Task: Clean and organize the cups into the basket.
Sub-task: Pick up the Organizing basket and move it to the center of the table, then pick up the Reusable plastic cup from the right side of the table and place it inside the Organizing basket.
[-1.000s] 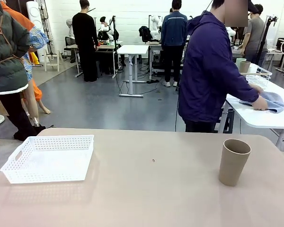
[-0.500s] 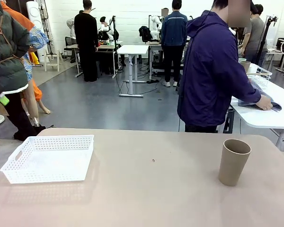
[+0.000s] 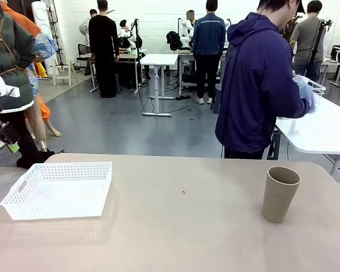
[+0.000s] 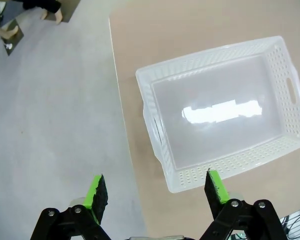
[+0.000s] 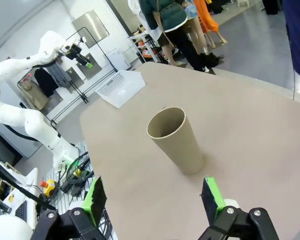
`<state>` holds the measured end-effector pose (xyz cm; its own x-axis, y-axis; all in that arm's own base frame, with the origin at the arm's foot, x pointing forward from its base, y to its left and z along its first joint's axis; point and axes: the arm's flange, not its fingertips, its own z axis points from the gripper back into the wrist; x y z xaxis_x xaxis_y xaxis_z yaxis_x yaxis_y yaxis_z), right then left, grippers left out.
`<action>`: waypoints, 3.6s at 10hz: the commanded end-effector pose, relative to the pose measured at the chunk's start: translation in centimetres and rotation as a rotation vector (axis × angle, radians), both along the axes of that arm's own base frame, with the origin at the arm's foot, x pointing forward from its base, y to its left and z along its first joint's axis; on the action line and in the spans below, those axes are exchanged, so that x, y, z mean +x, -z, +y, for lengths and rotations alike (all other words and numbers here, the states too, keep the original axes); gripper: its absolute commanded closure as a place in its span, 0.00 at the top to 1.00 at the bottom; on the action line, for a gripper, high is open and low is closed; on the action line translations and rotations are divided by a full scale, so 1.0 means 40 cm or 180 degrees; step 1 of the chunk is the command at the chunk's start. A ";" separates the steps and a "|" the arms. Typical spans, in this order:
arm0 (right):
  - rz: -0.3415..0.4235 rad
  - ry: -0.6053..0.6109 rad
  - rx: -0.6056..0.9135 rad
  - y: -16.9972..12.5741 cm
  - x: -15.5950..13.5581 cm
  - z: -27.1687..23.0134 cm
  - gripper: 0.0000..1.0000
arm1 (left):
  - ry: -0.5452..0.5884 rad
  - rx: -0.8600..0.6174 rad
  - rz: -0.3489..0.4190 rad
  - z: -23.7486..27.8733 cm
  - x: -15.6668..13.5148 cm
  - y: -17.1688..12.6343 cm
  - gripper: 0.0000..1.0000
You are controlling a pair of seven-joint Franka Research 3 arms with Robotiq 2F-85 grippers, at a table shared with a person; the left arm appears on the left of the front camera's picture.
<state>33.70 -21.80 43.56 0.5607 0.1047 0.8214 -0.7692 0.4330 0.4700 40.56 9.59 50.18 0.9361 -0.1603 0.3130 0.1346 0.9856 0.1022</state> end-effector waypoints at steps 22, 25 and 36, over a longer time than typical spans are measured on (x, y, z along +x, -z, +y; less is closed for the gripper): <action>-0.1641 -0.1688 -0.0352 0.179 0.079 0.140 1.00 | 0.0124 -0.0215 0.0746 0.026 0.032 0.103 1.00; -0.1823 -0.1698 -0.0286 0.196 0.096 0.154 1.00 | -0.0048 -0.0498 0.0306 0.065 0.069 0.114 1.00; -0.1929 -0.1793 -0.0171 0.210 0.096 0.161 1.00 | -0.0246 -0.0705 0.0629 0.080 0.239 0.263 1.00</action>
<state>37.30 -15.31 35.21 -0.0902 0.3135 0.9453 -0.9950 -0.0696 -0.0719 49.71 12.59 39.25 0.9867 -0.0560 0.1525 0.0763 0.9885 -0.1307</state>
